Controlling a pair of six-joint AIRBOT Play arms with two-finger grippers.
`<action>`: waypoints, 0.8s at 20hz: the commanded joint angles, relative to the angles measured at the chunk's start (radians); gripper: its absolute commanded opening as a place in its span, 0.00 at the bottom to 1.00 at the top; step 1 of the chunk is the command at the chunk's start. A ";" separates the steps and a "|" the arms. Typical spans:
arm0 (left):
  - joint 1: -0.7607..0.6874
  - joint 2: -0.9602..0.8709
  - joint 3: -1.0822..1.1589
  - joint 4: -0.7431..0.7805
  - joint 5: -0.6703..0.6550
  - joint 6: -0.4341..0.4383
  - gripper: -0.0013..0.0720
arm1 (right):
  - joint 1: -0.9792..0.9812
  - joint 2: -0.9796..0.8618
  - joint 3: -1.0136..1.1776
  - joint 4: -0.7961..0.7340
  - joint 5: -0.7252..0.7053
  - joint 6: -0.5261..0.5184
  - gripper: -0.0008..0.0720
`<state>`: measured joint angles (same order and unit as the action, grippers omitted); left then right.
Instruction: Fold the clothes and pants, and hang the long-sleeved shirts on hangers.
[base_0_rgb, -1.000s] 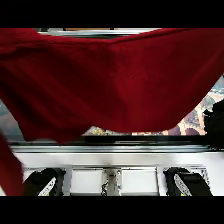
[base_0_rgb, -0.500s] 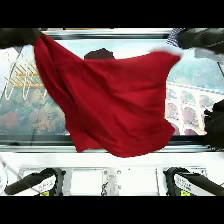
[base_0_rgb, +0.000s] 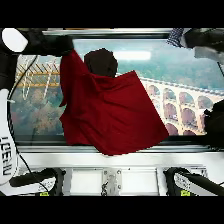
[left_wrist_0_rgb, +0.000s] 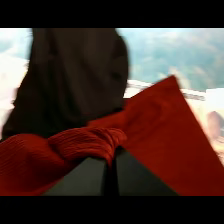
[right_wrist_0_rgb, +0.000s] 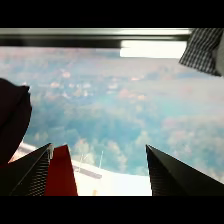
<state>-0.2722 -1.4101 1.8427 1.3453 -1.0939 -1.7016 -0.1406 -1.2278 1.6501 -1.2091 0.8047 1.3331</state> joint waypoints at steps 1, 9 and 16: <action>-0.261 0.040 0.000 -0.010 0.027 0.003 0.04 | -0.065 0.090 0.001 -0.003 -0.041 0.000 0.87; -0.813 -0.164 0.000 0.027 0.245 0.082 0.70 | -0.113 0.167 0.000 -0.003 -0.017 0.000 0.87; -0.451 -0.142 -0.001 0.179 -0.117 0.072 0.91 | -0.111 0.163 0.000 -0.003 0.125 -0.001 0.87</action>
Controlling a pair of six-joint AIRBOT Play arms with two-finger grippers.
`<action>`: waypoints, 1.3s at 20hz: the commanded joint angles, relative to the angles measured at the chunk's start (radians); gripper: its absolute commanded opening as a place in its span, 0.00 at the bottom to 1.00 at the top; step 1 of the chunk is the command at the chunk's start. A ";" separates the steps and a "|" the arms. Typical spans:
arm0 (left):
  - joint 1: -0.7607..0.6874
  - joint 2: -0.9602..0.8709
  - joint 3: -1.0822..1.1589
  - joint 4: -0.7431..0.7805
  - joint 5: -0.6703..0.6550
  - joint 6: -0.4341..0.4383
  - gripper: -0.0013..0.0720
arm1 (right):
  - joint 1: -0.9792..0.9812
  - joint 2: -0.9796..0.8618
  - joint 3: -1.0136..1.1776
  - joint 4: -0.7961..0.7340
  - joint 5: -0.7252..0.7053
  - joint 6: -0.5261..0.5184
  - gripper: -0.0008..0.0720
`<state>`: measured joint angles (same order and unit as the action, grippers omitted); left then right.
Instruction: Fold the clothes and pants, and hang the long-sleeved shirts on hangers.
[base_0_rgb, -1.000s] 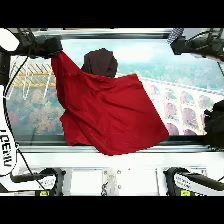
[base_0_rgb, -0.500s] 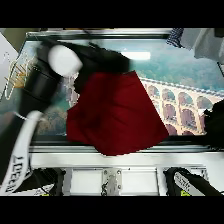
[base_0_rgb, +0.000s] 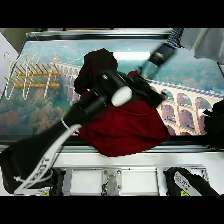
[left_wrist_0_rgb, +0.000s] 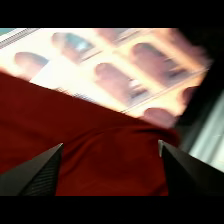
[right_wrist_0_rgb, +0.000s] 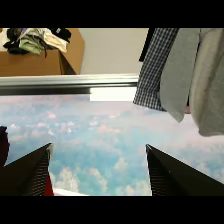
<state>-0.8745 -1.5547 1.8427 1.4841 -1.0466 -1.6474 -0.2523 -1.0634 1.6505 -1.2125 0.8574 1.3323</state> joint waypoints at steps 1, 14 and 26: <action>0.244 0.000 -0.016 0.035 -0.208 0.017 0.91 | 0.001 -0.008 -0.002 0.000 0.115 0.000 0.87; 0.933 -0.031 -0.760 -0.467 -0.080 0.381 0.91 | 0.265 -0.266 -0.219 0.004 0.289 -0.118 0.87; 0.840 -0.032 -0.816 -0.457 -0.147 0.496 0.04 | 0.556 -0.644 -0.218 0.005 0.324 -0.205 0.87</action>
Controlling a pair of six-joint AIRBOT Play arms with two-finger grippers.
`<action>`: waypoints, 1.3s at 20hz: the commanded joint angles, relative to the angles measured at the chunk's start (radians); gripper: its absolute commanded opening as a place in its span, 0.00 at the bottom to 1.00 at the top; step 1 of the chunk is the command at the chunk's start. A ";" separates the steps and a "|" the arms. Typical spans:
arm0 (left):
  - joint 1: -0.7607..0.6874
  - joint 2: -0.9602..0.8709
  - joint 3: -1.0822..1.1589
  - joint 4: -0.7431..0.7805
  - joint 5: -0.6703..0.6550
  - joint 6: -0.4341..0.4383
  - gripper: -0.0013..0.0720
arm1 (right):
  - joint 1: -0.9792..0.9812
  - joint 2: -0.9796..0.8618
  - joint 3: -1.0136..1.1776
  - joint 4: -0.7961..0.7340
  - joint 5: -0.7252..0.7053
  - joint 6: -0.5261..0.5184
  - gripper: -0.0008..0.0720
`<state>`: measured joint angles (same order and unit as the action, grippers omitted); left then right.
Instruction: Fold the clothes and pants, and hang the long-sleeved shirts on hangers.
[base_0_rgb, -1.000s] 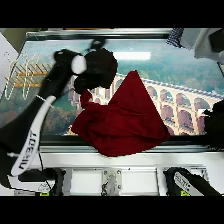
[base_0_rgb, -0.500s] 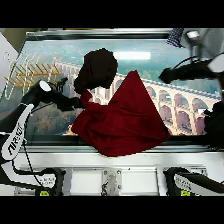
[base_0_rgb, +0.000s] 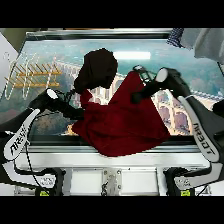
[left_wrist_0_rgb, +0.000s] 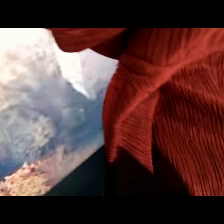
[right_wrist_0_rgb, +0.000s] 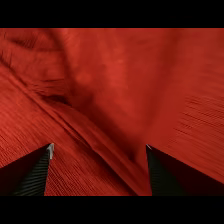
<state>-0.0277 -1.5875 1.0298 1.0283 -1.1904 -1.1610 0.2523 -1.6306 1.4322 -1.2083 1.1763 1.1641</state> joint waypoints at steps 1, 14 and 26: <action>-0.007 0.000 -0.003 -0.001 -0.005 0.009 0.04 | 0.060 -0.096 0.000 0.000 -0.001 -0.040 0.87; -0.008 0.016 0.021 0.000 -0.008 -0.014 0.04 | 0.071 -0.135 0.001 0.012 -0.025 -0.040 0.14; -0.076 0.230 1.019 0.005 -0.032 -0.089 0.04 | -0.055 0.201 0.624 -0.278 -0.050 0.014 0.05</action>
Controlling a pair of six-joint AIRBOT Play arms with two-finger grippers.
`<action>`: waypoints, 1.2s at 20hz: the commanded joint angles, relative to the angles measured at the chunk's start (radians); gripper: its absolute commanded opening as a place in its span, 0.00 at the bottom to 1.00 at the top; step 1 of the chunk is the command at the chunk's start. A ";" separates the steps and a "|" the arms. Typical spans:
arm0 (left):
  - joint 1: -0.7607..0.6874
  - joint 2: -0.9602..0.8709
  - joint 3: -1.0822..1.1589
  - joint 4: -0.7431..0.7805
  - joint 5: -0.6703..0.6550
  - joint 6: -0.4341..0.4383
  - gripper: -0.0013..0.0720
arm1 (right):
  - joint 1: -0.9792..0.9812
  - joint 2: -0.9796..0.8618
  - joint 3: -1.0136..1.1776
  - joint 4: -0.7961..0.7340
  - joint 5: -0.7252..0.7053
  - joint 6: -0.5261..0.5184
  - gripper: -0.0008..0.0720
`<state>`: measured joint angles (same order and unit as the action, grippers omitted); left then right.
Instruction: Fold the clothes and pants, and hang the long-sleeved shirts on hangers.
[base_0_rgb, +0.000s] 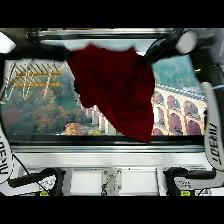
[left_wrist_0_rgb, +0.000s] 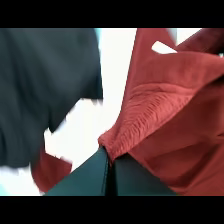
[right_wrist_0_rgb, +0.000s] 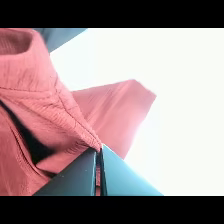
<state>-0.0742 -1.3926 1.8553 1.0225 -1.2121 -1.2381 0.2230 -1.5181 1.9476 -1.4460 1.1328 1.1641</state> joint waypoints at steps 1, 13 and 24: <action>-0.043 0.058 0.179 0.048 -0.019 -0.021 0.04 | -0.024 0.124 0.082 -0.040 0.003 0.014 0.05; -0.476 0.307 -1.154 0.286 0.341 -0.184 0.04 | -0.022 0.443 -0.986 -0.042 -0.002 0.212 0.07; -0.643 0.170 -1.139 0.323 0.296 -0.202 0.04 | 0.056 0.518 -1.082 0.060 0.076 0.267 0.69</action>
<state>-0.7044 -1.2106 0.7109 1.3365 -0.9085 -1.4326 0.2306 -1.0214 0.8742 -1.4090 1.2228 1.4025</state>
